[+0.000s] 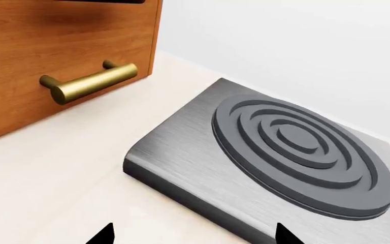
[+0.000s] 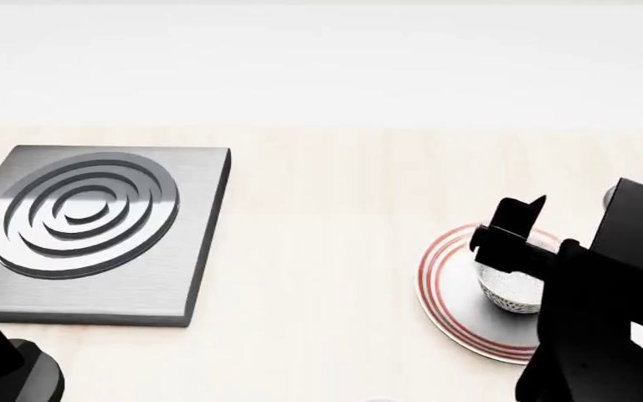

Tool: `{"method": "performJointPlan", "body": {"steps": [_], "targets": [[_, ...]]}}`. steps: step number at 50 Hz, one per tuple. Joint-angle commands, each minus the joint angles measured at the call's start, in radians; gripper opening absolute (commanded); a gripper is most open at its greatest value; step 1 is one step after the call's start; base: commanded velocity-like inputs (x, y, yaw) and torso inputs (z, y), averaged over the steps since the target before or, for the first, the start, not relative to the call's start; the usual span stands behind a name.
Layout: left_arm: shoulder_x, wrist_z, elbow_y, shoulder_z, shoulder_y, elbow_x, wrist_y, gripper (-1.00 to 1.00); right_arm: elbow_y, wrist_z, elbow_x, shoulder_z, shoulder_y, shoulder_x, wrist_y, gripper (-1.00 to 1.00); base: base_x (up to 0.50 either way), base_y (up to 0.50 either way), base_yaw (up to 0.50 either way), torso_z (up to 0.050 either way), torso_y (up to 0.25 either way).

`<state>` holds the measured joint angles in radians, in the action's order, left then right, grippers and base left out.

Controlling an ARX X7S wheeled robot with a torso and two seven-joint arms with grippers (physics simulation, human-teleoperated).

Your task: Pick the akita bowl between the plate and the ramekin and place it on the plate.

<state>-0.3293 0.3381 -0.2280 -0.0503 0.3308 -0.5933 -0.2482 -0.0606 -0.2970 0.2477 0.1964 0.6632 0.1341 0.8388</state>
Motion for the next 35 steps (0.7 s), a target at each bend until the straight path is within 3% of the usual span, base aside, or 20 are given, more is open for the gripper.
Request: {"method": "performJointPlan", "body": {"steps": [1,25,35], "targets": [[0.000,0.000,-0.004,0.002,0.001,0.000,0.005,1.00,-0.192,-0.016,-0.008,-0.044,-0.100,0.009,0.022,1.00,0.00,0.00,0.00,0.000,0.000],[-0.002,0.003,-0.004,0.006,0.000,-0.001,0.010,1.00,-0.402,-0.070,-0.099,-0.169,-0.342,0.036,-0.067,1.00,0.00,0.00,0.00,0.000,0.000],[-0.004,0.004,-0.001,0.008,-0.002,-0.002,0.011,1.00,-0.433,-0.083,-0.091,-0.150,-0.433,0.028,-0.135,1.00,0.00,0.00,0.00,0.000,0.000]]}}
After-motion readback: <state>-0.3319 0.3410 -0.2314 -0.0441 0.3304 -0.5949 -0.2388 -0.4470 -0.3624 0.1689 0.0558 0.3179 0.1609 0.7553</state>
